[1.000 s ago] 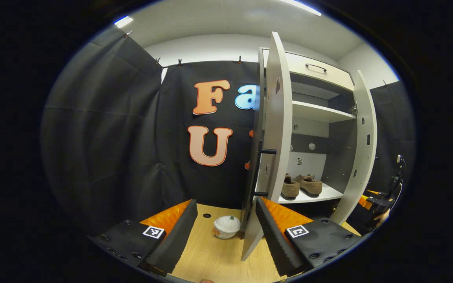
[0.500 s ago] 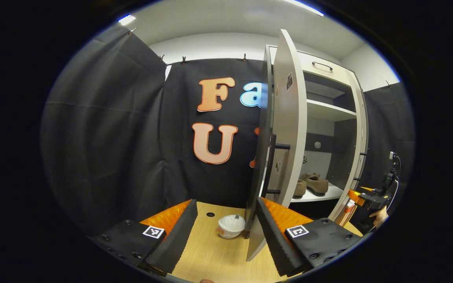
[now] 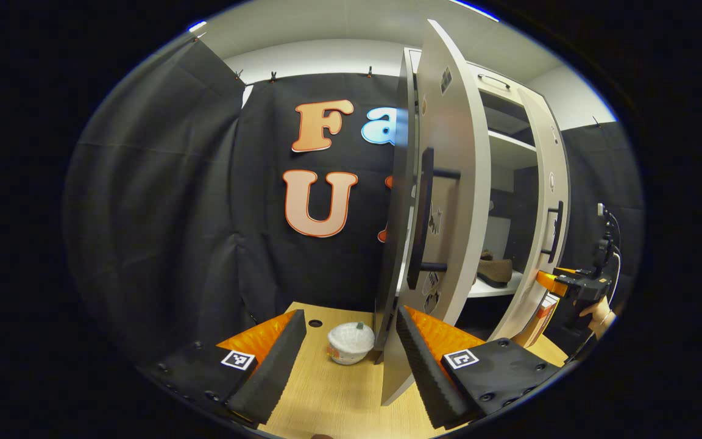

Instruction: Grab one shoe with the right hand and put it into the shoe cabinet, grab the other shoe with the left hand and put it into the shoe cabinet; then close the right door with the right hand and the left door with the left hand.

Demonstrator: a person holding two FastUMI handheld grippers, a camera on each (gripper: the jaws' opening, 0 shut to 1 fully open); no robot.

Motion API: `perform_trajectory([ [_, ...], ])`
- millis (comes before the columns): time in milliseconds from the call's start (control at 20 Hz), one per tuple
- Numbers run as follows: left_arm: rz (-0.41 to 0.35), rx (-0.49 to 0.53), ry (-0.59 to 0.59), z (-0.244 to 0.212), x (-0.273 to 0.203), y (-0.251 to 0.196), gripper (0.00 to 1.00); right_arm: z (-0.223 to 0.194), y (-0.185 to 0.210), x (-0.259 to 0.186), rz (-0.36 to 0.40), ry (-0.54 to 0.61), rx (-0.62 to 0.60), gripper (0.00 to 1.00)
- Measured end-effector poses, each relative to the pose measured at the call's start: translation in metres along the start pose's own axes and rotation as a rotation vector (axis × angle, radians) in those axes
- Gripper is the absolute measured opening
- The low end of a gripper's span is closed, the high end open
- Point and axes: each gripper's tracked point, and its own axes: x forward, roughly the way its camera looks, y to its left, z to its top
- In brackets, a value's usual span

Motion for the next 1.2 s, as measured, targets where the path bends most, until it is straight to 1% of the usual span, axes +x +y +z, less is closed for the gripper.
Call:
perform_trajectory([
  [50, -0.007, -0.001, 0.011, -0.005, 0.006, -0.002, 0.97, 0.0, 0.0, 0.001, -0.001, 0.005, 0.003, 0.9],
  [200, -0.028, 0.002, 0.023, -0.015, 0.021, -0.008, 0.97, 0.0, 0.0, 0.005, -0.008, 0.013, -0.002, 0.9],
  [450, -0.039, -0.009, 0.036, -0.026, 0.039, -0.009, 0.97, 0.001, 0.002, 0.006, -0.02, 0.008, -0.038, 0.9],
  [550, -0.038, 0.005, 0.035, -0.031, 0.038, -0.007, 0.97, 0.001, 0.001, 0.006, -0.021, 0.008, -0.039, 0.9],
  [650, -0.058, 0.006, 0.033, -0.034, 0.039, -0.014, 0.99, 0.001, 0.002, 0.005, -0.024, 0.008, -0.033, 0.9],
  [700, -0.058, 0.009, 0.029, -0.033, 0.04, -0.013, 0.97, 0.001, 0.002, 0.005, -0.025, 0.008, -0.031, 0.9],
  [800, -0.059, 0.02, 0.014, -0.031, 0.043, -0.013, 0.96, 0.002, 0.001, 0.004, -0.032, 0.01, -0.027, 0.9],
  [950, -0.058, 0.021, 0.003, -0.03, 0.042, -0.015, 0.99, 0.005, -0.001, 0.002, -0.051, 0.001, -0.024, 0.91],
  [1050, -0.073, 0.013, 0.009, -0.031, 0.045, -0.019, 0.96, 0.012, -0.002, -0.006, -0.05, -0.019, -0.024, 0.9],
  [1100, -0.079, 0.009, 0.013, -0.032, 0.043, -0.021, 0.99, 0.015, -0.003, -0.013, -0.048, -0.028, -0.024, 0.91],
  [1150, -0.086, 0.01, 0.013, -0.032, 0.043, -0.025, 0.96, 0.018, -0.005, -0.02, -0.047, -0.035, -0.024, 0.91],
  [1200, -0.091, 0.012, 0.011, -0.033, 0.043, -0.029, 0.99, 0.02, -0.007, -0.028, -0.046, -0.042, -0.025, 0.91],
])
